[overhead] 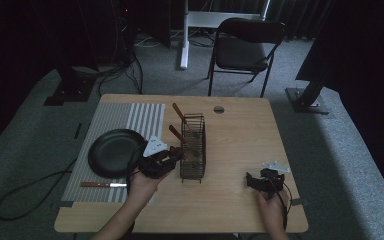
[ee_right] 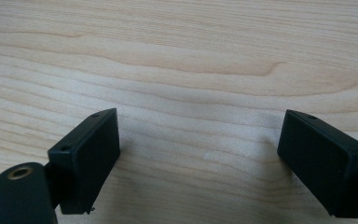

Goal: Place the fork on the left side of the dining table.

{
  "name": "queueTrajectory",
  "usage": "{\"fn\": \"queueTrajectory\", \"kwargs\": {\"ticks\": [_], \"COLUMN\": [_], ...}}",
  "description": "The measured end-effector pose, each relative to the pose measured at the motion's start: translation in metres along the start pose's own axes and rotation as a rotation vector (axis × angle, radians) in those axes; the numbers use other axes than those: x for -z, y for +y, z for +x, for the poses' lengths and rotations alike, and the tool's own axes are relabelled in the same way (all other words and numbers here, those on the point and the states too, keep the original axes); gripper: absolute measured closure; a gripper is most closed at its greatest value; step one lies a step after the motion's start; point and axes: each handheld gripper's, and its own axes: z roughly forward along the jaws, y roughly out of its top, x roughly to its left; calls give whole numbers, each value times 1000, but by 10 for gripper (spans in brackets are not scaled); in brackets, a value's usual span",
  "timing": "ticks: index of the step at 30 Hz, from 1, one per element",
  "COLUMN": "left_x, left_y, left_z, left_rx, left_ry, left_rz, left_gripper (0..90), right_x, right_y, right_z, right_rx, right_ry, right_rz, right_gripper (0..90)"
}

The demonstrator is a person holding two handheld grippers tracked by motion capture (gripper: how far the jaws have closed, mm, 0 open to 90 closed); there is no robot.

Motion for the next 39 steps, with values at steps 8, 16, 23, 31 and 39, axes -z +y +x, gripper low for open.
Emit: {"fn": "queueTrajectory", "kwargs": {"ticks": [8, 16, 23, 31, 39], "left_x": [15, 29, 31, 32, 43], "left_y": [22, 58, 89, 94, 91], "left_z": [9, 20, 43, 71, 108], "left_rx": [16, 11, 26, 83, 135], "left_ry": [8, 28, 63, 100, 158], "left_rz": [-48, -102, -134, -146, -148], "left_gripper": [773, 775, 774, 774, 772], "right_x": [0, 0, 0, 0, 0], "right_y": [0, 0, 0, 0, 0], "right_z": [0, 0, 0, 0, 0], "right_rx": [-2, 0, 1, 0, -1], "right_ry": [1, 0, 0, 0, -1], "right_rz": [2, 1, 0, 0, -2], "right_gripper": [124, 124, 124, 124, 124]}}
